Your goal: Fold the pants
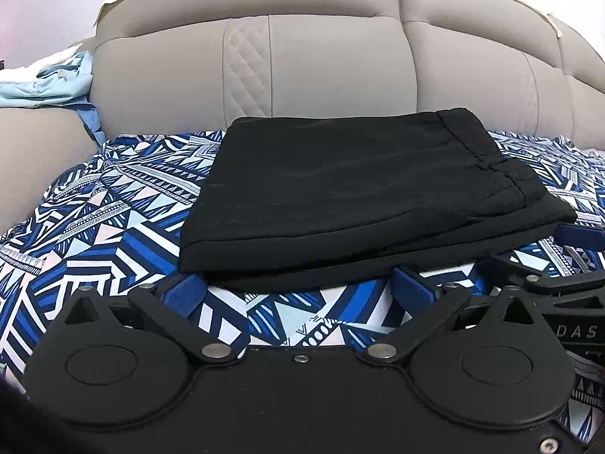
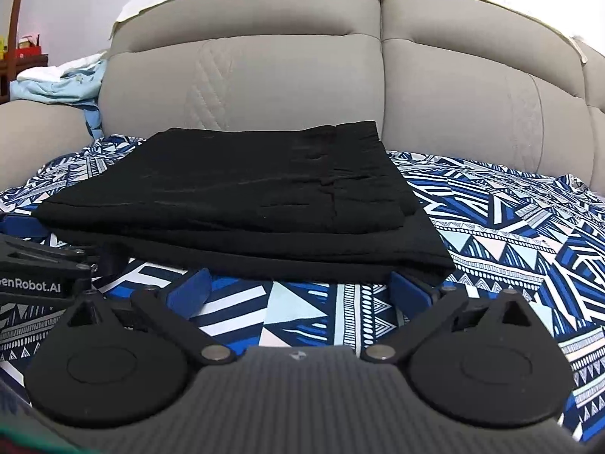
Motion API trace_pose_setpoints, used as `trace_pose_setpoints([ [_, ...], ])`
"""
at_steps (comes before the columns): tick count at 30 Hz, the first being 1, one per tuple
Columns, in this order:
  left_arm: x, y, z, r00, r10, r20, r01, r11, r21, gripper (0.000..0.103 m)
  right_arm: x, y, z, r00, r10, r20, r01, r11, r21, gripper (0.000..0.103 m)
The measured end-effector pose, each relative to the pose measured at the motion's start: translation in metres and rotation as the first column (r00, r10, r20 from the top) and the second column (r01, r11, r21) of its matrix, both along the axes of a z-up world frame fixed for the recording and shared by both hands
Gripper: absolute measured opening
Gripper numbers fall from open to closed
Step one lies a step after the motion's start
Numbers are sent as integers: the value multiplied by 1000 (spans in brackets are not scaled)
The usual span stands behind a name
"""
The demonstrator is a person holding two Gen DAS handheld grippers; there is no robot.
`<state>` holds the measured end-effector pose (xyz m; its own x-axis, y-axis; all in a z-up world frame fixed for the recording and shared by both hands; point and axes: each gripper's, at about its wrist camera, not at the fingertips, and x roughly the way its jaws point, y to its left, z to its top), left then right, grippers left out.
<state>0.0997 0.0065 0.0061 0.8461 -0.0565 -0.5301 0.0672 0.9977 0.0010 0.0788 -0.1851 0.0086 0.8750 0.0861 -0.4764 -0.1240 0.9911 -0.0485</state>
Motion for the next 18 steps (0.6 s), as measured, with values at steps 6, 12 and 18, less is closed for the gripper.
trace_pose_setpoints([
  [6, 1, -2, 0, 1000, 23, 2, -23, 1000, -4, 103, 0, 0, 0, 1000, 8, 4, -8, 1000, 2, 103],
  [12, 0, -1, -1, 1000, 27, 7, -27, 1000, -8, 103, -1, -1, -2, 1000, 14, 14, -14, 1000, 8, 103],
  [18, -2, -2, -1, 999, 34, 8, -34, 999, -10, 103, -4, -4, -3, 999, 21, 25, -21, 1000, 15, 103],
])
